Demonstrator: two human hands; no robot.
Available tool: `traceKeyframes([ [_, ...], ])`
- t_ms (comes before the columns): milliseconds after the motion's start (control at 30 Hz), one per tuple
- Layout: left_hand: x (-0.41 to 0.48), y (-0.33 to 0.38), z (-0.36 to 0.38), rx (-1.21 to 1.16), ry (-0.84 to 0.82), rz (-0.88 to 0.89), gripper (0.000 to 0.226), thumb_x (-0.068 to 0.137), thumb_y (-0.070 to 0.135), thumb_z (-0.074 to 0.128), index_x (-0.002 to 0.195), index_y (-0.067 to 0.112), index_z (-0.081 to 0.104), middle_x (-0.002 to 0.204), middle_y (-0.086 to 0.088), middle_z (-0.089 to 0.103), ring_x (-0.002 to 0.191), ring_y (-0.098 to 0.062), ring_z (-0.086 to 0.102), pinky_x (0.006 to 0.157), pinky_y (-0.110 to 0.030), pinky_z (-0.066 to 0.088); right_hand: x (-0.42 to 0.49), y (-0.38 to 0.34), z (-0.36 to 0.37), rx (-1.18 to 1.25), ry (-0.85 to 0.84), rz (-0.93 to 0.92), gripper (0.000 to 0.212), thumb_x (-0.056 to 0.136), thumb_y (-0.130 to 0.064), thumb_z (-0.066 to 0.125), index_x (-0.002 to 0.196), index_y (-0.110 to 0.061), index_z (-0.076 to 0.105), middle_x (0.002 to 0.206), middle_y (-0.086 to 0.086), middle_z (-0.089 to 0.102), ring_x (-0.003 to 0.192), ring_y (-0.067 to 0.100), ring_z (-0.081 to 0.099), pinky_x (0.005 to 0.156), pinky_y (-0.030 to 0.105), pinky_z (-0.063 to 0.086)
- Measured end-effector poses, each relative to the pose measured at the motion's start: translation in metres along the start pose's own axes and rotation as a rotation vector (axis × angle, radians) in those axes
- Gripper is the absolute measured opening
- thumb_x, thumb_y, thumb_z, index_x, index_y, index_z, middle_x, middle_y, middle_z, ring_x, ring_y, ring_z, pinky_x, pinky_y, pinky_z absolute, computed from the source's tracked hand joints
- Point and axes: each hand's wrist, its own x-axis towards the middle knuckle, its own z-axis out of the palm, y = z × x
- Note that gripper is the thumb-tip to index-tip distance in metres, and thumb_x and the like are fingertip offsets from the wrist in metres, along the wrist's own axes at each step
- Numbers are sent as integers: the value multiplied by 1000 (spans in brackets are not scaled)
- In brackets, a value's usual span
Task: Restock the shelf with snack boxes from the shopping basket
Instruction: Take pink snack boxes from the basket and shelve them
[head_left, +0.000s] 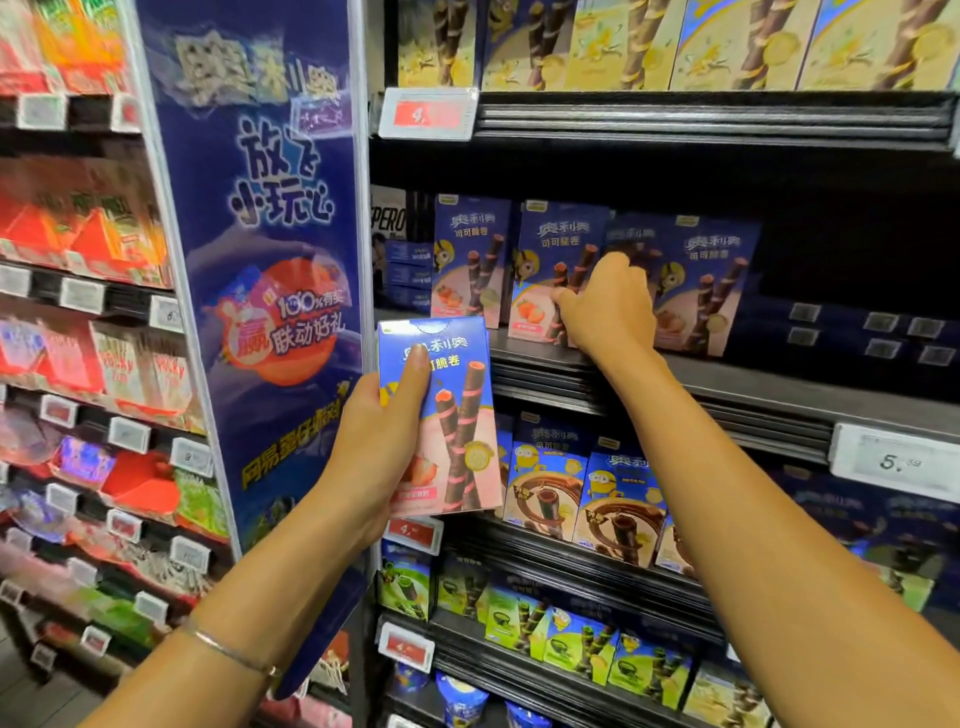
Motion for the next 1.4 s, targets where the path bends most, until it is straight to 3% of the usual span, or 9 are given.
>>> traceKeyframes([
  [333,6,0,-2,-10,-22,-15,56,99,63,54,121,14,70,110,-14,79,99,-38,77,95,-60,59,4,-15,12,-68,-8,19,31,95,-26,67,115,-4,58,121,20,63,107,42,62,73,40,42],
  [633,11,0,-2,-18,-81,-5,53,101,60,53,121,13,69,101,-9,81,86,-28,80,78,-44,64,6,-16,19,-93,0,47,28,95,-23,68,115,-6,60,118,19,65,104,41,64,75,42,48],
  [700,11,0,-1,-22,-88,-9,55,100,61,54,123,13,68,104,-11,81,90,-31,80,84,-50,64,7,-15,19,-89,0,45,27,94,-23,68,113,-6,60,117,19,65,104,41,64,73,41,45],
  [833,11,2,-1,-30,-93,-15,58,98,64,55,123,13,68,109,-16,79,96,-37,78,94,-61,59,5,-9,13,-41,-35,41,36,92,-40,71,102,-12,51,114,15,62,94,36,60,70,39,43],
  [1000,12,1,5,-81,-104,-22,47,102,58,54,117,18,72,105,-9,81,92,-31,79,81,-46,65,-22,-1,-14,169,6,24,57,92,-56,64,121,-9,50,116,8,60,99,27,59,75,40,46],
  [1067,12,2,9,-116,-128,-19,41,103,55,54,114,20,73,101,-6,82,84,-26,80,64,-35,64,-40,-1,-29,401,-53,-19,41,93,-50,65,115,-14,61,99,-3,67,91,14,65,80,38,54],
  [1167,11,8,19,-163,-151,-1,43,102,56,55,119,21,71,101,-5,82,82,-24,80,60,-31,62,-66,-4,-47,593,-273,-50,28,95,-50,64,103,-24,67,92,-3,73,82,13,72,76,36,60],
  [1267,12,17,28,-207,-147,23,45,102,56,55,124,19,70,106,-6,82,87,-26,80,63,-33,63,-84,-6,-58,620,-478,-63,32,91,-57,64,106,-29,66,104,-3,73,91,11,72,70,31,60],
  [1400,11,31,39,-262,-135,55,50,103,55,53,130,14,66,108,-8,81,90,-29,80,66,-37,65,-94,-6,-65,511,-497,-112,51,76,-57,78,118,-35,60,102,-10,68,93,9,70,78,37,61],
])
